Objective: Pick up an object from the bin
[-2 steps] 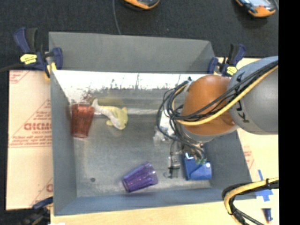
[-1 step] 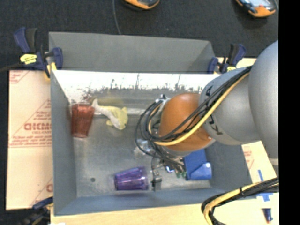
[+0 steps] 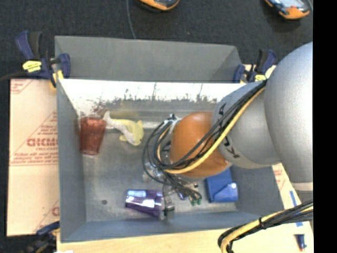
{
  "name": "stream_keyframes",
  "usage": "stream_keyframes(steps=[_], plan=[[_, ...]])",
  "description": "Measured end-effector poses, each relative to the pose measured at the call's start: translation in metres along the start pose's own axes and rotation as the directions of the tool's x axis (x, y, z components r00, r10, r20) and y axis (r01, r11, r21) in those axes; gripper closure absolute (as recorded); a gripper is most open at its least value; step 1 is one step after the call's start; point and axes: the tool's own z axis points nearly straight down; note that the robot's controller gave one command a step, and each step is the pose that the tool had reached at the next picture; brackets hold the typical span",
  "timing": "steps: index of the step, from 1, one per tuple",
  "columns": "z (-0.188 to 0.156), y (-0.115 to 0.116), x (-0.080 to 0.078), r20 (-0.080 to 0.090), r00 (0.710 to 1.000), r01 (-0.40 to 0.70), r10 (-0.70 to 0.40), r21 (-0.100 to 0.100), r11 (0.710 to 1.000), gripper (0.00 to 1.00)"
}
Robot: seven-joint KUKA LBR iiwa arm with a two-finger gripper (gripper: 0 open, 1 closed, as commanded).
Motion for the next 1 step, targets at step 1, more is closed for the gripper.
stream_keyframes(steps=[1], plan=[[0.0118,0.0361,-0.0134,0.004,0.996,0.086,-0.086,0.001,0.996,0.00]])
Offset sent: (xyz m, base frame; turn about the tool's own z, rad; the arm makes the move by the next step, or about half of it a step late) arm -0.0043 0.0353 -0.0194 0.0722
